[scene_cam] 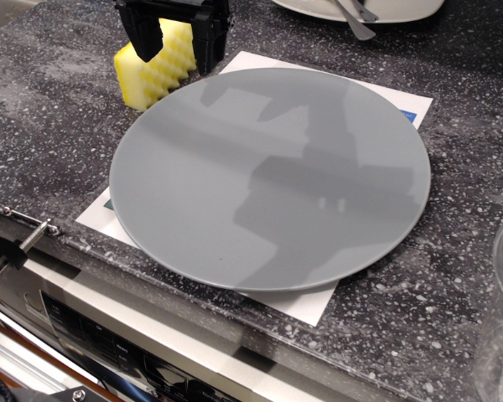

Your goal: Pick up sponge and wipe plate

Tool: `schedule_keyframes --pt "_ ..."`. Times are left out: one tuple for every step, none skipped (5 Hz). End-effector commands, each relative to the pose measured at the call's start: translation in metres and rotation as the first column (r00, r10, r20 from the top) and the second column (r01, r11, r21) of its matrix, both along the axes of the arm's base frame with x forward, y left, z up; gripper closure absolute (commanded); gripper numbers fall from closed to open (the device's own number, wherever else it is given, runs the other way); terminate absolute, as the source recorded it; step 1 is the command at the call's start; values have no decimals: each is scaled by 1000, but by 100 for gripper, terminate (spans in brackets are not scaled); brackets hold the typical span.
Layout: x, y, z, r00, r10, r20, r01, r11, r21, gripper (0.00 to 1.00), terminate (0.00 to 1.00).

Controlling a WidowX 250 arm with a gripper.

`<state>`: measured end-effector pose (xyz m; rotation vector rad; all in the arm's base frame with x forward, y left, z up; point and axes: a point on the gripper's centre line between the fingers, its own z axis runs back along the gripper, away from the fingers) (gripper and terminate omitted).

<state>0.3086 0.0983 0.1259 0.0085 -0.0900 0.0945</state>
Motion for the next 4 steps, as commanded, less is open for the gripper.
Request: schedule_keyframes --pt "0 0 0 1000 0 0 0 1000 0 0 0" --pt "19 14 15 999 -40 -31 41 999 17 0 0" --pt "36 29 28 999 -33 -31 33 999 16 0 0" --pt "53 40 30 998 -17 -58 18 1000 17 0 0"
